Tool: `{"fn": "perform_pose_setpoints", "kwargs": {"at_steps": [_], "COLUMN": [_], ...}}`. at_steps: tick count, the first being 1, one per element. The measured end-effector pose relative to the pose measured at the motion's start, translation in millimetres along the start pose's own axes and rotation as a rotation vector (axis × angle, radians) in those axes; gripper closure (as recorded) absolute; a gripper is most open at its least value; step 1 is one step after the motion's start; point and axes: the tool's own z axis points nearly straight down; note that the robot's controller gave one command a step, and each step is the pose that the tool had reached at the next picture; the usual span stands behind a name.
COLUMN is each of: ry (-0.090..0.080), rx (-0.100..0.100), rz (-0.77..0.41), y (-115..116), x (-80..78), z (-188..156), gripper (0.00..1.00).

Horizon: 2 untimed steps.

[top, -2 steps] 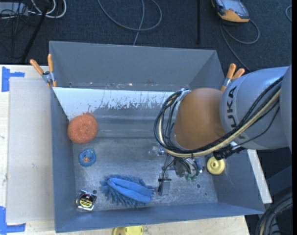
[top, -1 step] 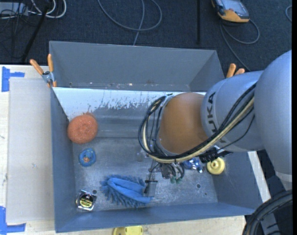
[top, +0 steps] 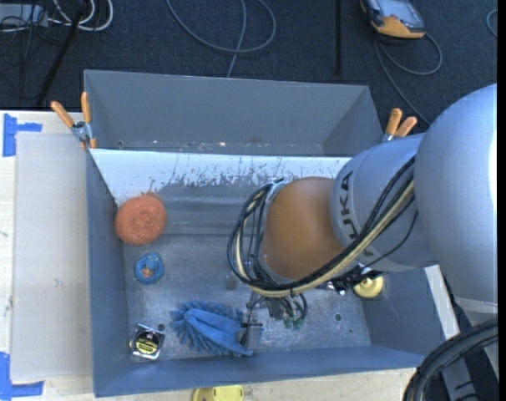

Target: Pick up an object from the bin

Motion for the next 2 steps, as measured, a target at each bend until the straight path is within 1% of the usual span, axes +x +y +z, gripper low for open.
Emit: {"fn": "perform_pose_setpoints", "kwargs": {"at_steps": [1, 2], "ry": [0.001, 0.001], "rx": [0.002, 0.003], "rz": [0.031, 0.066], "y": [6.9, 10.7], "x": [13.7, 16.3], "z": [7.1, 7.5], "gripper": [0.0, 0.0]}}
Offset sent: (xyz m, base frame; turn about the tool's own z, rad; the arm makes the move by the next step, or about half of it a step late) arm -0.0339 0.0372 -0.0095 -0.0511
